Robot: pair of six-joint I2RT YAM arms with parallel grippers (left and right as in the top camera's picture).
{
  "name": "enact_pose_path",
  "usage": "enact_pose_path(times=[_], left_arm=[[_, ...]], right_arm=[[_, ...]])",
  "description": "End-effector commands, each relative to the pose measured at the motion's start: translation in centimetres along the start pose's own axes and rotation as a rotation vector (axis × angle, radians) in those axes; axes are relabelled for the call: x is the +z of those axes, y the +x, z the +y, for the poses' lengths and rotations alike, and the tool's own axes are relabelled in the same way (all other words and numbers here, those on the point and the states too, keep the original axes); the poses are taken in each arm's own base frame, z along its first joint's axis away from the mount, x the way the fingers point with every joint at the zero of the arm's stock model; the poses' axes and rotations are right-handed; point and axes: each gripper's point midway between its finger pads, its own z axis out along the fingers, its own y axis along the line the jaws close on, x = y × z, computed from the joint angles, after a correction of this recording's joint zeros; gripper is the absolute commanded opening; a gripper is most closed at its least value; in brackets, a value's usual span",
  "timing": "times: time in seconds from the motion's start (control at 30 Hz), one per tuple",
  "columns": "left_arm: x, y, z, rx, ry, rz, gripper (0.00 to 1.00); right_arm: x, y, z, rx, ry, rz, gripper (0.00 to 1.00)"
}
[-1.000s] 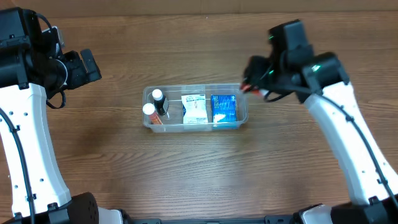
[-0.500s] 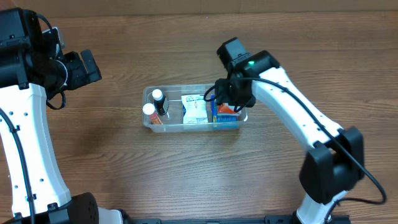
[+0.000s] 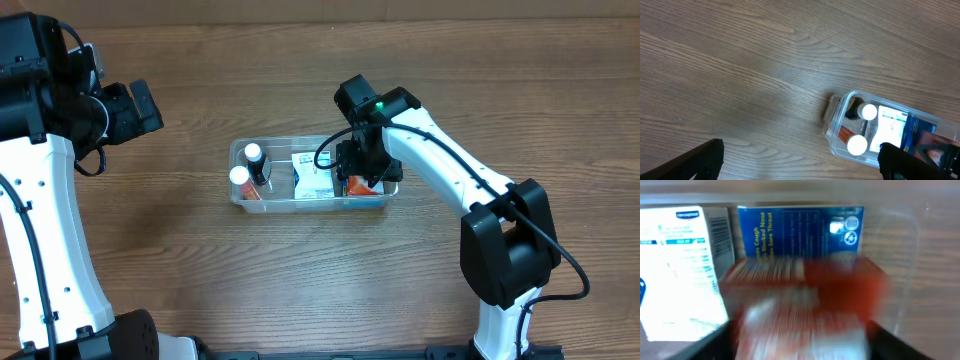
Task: Pack container
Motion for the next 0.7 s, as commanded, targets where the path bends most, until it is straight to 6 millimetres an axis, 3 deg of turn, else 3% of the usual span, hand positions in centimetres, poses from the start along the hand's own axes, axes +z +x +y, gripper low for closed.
enact_pose_path(times=[0.0, 0.13, 0.37, 0.43, 0.53, 0.6, 0.67], left_arm=[[0.1, 0.0, 0.0, 0.014, 0.005, 0.003, 1.00], [0.1, 0.0, 0.0, 0.014, 0.005, 0.004, 1.00], [0.1, 0.1, 0.0, 0.014, 0.005, 0.006, 1.00], [0.1, 0.1, 0.1, 0.014, 0.004, 0.007, 1.00], [0.1, 0.1, 0.0, 0.014, 0.005, 0.008, 1.00], [0.1, 0.1, 0.0, 0.014, 0.006, 0.008, 1.00], [0.1, 0.1, -0.1, 0.014, 0.012, 0.009, 1.00]], right_arm=[[-0.4, -0.4, -0.5, -0.001, 0.031, -0.028, 0.85], [-2.6, -0.9, -0.6, -0.001, 0.037, -0.067, 0.87], [-13.0, -1.8, 0.2, -0.002, -0.079, -0.307, 0.87], [-16.8, -2.2, -0.8, 0.028, -0.104, -0.428, 0.89], [-20.3, -2.5, -2.4, 0.071, -0.137, -0.530, 1.00], [-21.4, -2.6, -3.9, 0.106, -0.136, -0.555, 1.00], [-21.1, -2.4, -5.6, 0.137, -0.110, -0.529, 1.00]])
